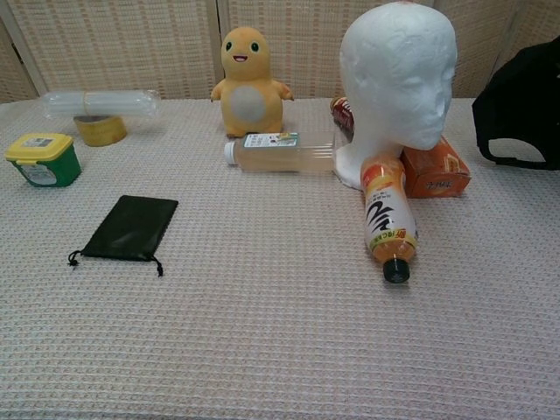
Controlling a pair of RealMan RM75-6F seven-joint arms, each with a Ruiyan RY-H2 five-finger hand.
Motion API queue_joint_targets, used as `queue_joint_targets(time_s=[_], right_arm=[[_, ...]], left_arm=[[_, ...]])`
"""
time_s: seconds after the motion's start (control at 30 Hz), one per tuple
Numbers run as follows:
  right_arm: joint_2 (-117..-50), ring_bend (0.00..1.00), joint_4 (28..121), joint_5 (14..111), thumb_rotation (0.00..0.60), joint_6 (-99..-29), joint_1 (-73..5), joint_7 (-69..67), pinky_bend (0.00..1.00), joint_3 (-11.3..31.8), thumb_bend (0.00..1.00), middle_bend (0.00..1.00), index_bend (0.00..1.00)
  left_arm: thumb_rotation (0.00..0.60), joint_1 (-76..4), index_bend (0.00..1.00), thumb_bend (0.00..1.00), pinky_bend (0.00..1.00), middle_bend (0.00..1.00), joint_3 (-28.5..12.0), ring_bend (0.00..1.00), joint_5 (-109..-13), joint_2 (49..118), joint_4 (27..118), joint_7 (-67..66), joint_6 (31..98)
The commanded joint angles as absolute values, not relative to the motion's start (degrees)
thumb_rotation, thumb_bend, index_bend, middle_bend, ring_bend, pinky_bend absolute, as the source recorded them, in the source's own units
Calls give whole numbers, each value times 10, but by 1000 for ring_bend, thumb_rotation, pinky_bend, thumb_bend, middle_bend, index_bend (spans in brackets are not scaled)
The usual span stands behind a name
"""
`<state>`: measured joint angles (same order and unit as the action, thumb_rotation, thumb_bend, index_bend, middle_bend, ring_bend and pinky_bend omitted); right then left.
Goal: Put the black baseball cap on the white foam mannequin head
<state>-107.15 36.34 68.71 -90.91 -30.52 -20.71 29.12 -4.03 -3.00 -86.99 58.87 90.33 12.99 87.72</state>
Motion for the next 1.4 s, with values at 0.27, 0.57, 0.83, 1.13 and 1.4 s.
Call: queue_joint_targets(time_s=[0.27,0.57,0.83,1.13,1.4], right_arm=[[-982,0,627,716,600,-977,-351,-64,0,339,359,242,900],[-979,0,766,757,600,-980,-417,83,0,339,342,242,898],[-1020,0,754,780,600,-971,-446,133,0,304,332,242,895],[-1076,0,666,778,600,-927,-488,133,0,286,326,242,894],[-1122,0,596,794,600,-911,-501,110,0,252,324,242,895]], left_arm=[[600,-41,115,131,59,0,-33,0,-862,589,902,132,873],[600,-38,115,131,59,0,-38,0,-857,582,903,147,879],[600,-35,115,131,59,0,-38,0,-860,576,903,159,882],[600,-36,115,131,59,0,-40,0,-855,578,900,154,880],[600,-36,115,131,59,0,-42,0,-851,581,899,148,879]])
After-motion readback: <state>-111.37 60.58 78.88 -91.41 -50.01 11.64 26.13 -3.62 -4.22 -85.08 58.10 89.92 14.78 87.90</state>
